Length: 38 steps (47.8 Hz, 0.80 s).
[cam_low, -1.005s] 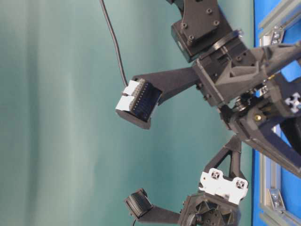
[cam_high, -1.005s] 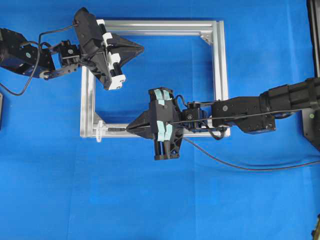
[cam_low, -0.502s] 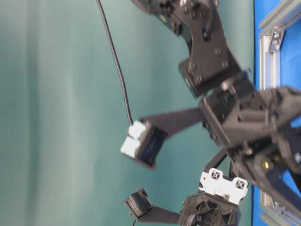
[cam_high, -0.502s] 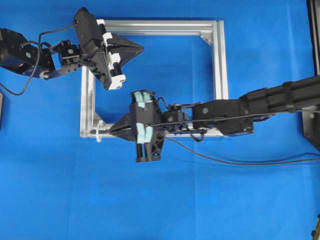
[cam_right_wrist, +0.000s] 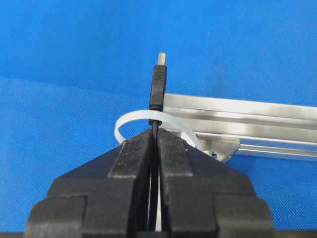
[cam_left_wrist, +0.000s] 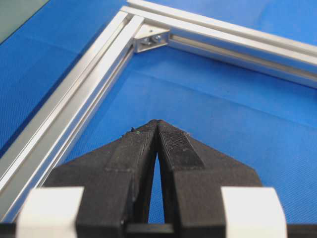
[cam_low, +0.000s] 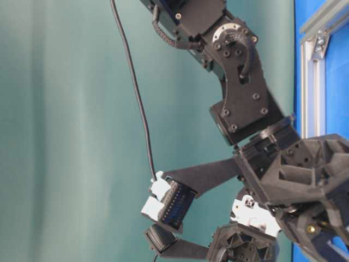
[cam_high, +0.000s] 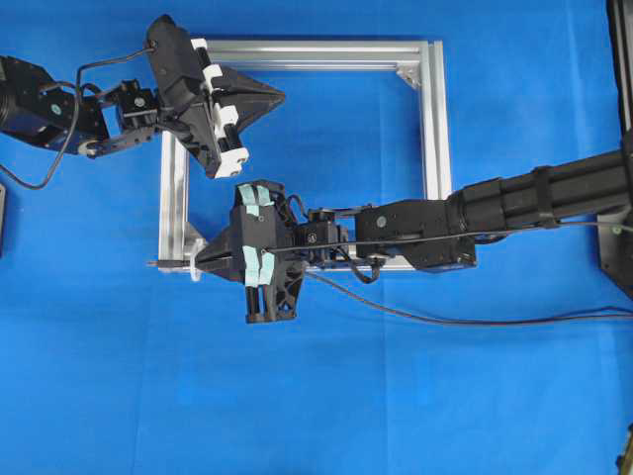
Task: Insert the wire through the string loop located on the left side.
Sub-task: 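Move the plug leftward and push it through the white zip-tie loop, then swing the open left gripper toward the plug tip past the loop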
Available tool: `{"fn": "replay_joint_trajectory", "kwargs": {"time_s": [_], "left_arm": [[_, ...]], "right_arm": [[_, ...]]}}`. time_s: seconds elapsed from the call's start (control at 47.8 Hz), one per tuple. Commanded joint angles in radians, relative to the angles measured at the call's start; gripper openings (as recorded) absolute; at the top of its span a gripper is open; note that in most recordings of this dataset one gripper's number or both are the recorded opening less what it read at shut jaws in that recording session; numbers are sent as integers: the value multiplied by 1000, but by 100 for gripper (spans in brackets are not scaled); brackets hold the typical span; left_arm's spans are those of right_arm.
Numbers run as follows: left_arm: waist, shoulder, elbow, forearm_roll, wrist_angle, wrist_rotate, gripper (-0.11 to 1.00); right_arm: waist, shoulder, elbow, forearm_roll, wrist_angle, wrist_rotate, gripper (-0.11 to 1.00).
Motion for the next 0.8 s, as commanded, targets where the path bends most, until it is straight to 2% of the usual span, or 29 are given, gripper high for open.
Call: {"fn": "replay_joint_trajectory", "kwargs": {"time_s": [0.0,0.272,0.544,0.774], "left_arm": [[2,-31,-8,3,-5,0,0],[3,-64,41,3,-5,0,0],[2,-196,210,5,-5,9,0],[31,-334,371,3,-5,6,0]], "right_arm": [[-3,-21,-18,-2,-3,0,0],[-5,-21,-18,-2,-3,0,0],[-5,-21,-15,-2,-3,0,0],[-5,-21,-12,-2,-3,0,0]]}}
